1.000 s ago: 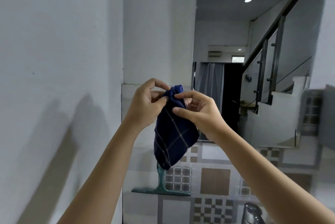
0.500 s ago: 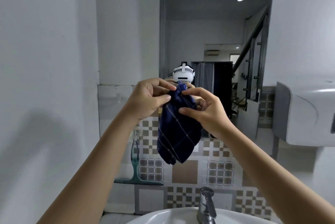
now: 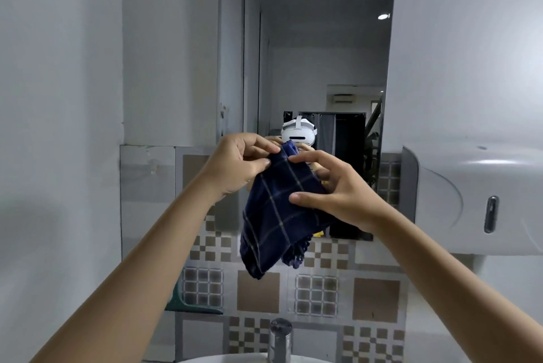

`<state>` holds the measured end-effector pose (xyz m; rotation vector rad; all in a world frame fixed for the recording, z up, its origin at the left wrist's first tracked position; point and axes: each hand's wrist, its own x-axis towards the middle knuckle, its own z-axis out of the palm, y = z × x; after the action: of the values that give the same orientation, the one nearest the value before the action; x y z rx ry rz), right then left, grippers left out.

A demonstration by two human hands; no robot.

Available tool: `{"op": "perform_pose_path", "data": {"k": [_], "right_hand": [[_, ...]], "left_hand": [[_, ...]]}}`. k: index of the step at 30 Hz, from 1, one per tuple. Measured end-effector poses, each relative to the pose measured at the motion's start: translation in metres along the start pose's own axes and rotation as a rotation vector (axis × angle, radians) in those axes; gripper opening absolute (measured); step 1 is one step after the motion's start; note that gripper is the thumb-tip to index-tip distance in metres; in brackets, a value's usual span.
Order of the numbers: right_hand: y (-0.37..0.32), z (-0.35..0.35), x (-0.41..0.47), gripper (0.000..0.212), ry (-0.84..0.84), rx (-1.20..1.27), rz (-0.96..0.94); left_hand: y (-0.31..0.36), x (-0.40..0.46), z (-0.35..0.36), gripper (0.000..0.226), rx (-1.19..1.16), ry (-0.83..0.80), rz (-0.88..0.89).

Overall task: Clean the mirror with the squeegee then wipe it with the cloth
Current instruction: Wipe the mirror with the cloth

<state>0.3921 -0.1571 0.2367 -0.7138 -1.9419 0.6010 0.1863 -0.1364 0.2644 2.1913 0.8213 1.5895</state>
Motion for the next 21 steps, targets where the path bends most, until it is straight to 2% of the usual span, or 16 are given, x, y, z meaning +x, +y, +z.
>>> {"op": "perform_pose_path", "data": {"k": [2, 7, 9, 13, 15, 17, 19, 21], "right_hand": [[-0.004, -0.010, 0.004, 0.046, 0.053, 0.041, 0.024], [-0.014, -0.027, 0.031, 0.030, 0.507, 0.395, 0.007], [-0.025, -0.046, 0.053, 0.030, 0.656, 0.550, 0.046], [-0.065, -0.104, 0.123, 0.037, 1.070, 0.560, -0.008], [-0.082, -0.133, 0.163, 0.036, 1.226, 0.427, -0.135], [-0.090, -0.155, 0.198, 0.036, 1.262, 0.188, -0.246], [-0.086, -0.174, 0.226, 0.044, 1.193, -0.113, -0.320], [-0.071, -0.194, 0.249, 0.056, 1.024, -0.486, -0.340]], "left_hand": [[-0.001, 0.010, 0.008, 0.025, -0.016, 0.022, 0.009], [-0.001, 0.048, 0.023, 0.017, -0.086, 0.172, 0.036], [-0.004, 0.066, 0.017, 0.020, -0.023, 0.225, 0.063], [-0.020, 0.105, -0.003, 0.037, 0.239, 0.261, 0.119], [-0.035, 0.123, -0.013, 0.047, 0.393, 0.332, 0.156], [-0.057, 0.140, -0.025, 0.063, 0.539, 0.355, 0.199], [-0.077, 0.148, -0.036, 0.074, 0.644, 0.361, 0.175], [-0.097, 0.150, -0.047, 0.087, 0.719, 0.353, 0.141]]}}
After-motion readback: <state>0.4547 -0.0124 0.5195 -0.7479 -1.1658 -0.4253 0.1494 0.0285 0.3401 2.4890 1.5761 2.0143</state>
